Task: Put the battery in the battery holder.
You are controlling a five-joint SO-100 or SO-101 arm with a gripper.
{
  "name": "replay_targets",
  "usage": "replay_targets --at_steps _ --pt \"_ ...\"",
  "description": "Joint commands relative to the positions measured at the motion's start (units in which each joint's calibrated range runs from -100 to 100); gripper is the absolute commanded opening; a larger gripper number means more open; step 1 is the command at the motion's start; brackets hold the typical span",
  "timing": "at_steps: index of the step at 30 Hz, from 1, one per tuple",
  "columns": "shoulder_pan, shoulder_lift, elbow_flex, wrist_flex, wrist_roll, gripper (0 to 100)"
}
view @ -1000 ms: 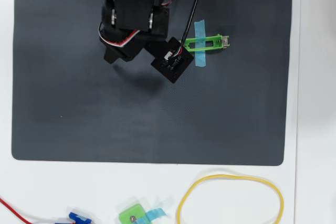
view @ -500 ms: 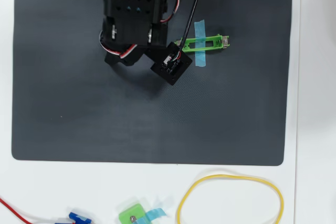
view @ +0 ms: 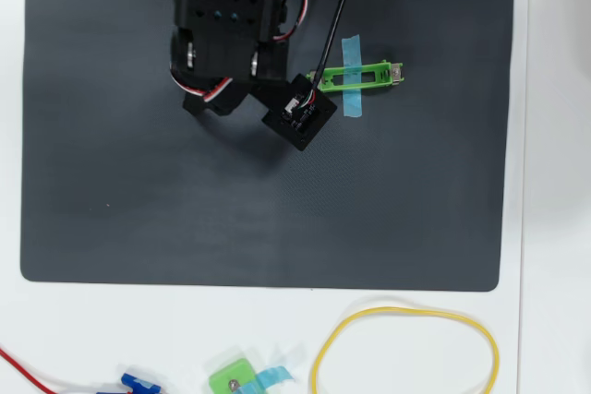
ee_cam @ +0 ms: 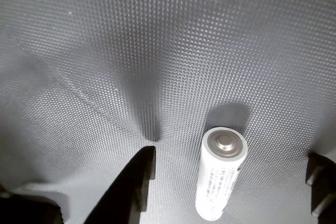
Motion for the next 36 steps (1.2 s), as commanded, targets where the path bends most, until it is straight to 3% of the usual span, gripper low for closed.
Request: replay_targets --at_steps 1,21,33,36 --pt "1.3 -0.1 -1.3 0.3 0.1 33" --pt "1.4 -0.1 2.1 0.3 -0.3 32" --pt "1.6 -0.1 2.4 0.3 0.1 2" --pt "1.6 -0.1 2.4 0.3 0.1 0"
